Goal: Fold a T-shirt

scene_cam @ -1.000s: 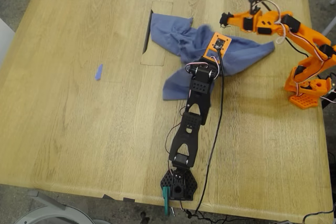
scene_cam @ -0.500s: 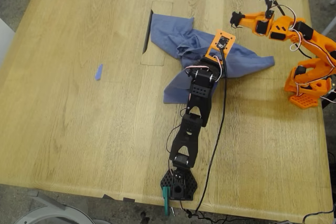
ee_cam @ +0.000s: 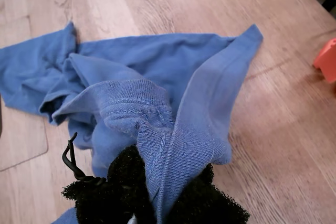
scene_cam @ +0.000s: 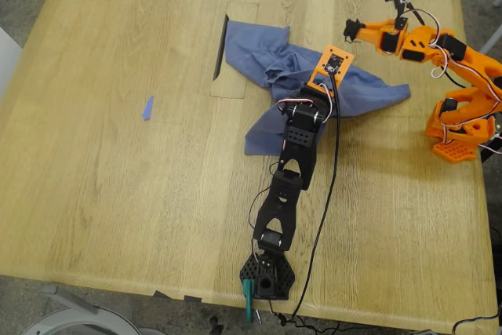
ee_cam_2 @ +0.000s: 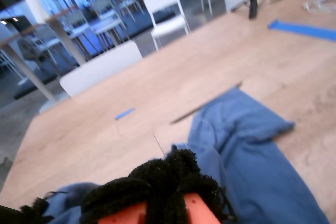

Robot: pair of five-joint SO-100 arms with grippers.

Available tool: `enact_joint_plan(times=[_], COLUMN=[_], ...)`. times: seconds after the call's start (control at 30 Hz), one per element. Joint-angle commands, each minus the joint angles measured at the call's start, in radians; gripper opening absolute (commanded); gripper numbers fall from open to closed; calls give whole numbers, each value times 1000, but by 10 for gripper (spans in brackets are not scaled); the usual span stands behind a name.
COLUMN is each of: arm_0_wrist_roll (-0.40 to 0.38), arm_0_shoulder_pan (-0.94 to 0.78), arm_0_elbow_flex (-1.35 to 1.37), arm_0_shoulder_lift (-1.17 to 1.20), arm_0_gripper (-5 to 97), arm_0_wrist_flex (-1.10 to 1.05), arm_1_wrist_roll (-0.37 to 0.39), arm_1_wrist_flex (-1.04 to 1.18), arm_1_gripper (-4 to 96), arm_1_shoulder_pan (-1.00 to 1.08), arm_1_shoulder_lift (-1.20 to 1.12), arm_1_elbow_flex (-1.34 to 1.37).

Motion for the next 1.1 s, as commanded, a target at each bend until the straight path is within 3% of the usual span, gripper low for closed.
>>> enact_joint_plan(times=[0.0, 0.3, 0.4, 0.7, 1.07], arm_0_wrist_roll=[5, 3, 3, 2, 2], arm_0_shoulder_pan=[28, 41, 40, 38, 89], arm_0_elbow_flex=[-11, -11, -21, -38, -38], arm_0_shoulder_lift=[198, 173, 163, 149, 129], arm_0_gripper=[0, 0, 0, 0, 0], arm_0_wrist_flex=[0, -2, -3, -3, 0], arm_1_wrist_roll=[14, -9, -9, -55, -31], arm_1_wrist_flex=[14, -80, -232, -285, -313], arm_1_gripper=[73, 164, 256, 456, 501], arm_1_shoulder_pan=[31, 81, 81, 135, 95], arm_1_shoulder_lift=[2, -89, -98, -216, -549], arm_1_elbow_flex=[6, 58, 130, 123, -127])
